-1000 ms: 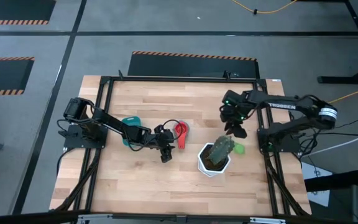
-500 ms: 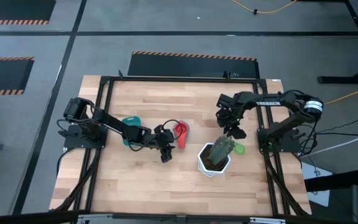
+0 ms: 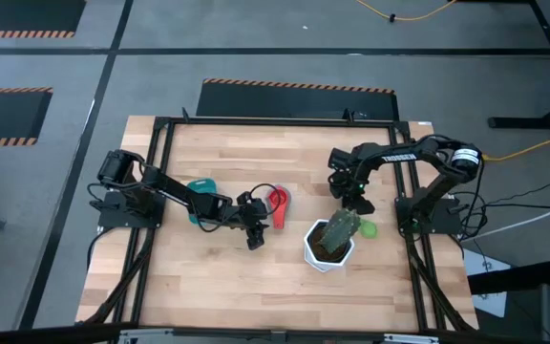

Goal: Nest measuring cups in basket
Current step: Stack the green measuring cup on top of the red measuring cup

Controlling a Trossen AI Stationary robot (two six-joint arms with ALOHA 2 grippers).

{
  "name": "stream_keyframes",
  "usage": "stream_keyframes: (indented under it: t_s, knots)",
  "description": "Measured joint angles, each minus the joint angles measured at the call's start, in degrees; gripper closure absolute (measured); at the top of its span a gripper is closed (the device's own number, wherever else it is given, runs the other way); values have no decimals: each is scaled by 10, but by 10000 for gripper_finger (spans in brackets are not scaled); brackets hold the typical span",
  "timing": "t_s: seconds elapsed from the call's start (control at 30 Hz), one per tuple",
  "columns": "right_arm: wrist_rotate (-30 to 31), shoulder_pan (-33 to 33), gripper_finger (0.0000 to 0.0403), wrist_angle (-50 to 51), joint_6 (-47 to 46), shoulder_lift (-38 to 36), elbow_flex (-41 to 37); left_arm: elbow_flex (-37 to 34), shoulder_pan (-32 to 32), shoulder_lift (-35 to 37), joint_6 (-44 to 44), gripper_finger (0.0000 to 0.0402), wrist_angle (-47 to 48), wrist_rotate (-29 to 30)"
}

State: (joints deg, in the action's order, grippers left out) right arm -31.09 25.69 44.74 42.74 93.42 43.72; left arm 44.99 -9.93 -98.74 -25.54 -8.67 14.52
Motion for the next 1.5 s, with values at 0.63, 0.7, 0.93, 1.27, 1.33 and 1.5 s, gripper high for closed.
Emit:
stream_keyframes:
  t_s: [0.63, 0.7, 0.93, 1.27, 1.33, 1.5]
  knots:
    - [9, 0, 273, -2, 28, 0, 0, 0, 0, 0, 0, 273, 0, 0]
    - [16, 0, 273, -2, 28, 0, 0, 0, 0, 0, 0, 273, 0, 0]
    - [16, 0, 273, -2, 28, 4, 0, 0, 0, 0, 0, 273, 0, 0]
    - [-15, 1, 273, 10, 30, 45, 2, 0, 0, 0, 0, 273, 0, 0]
    - [-21, 1, 273, 10, 30, 46, 2, 0, 0, 0, 0, 273, 0, 0]
    - [-22, 1, 281, 10, 30, 46, 1, 0, 0, 0, 1, 273, 0, 0]
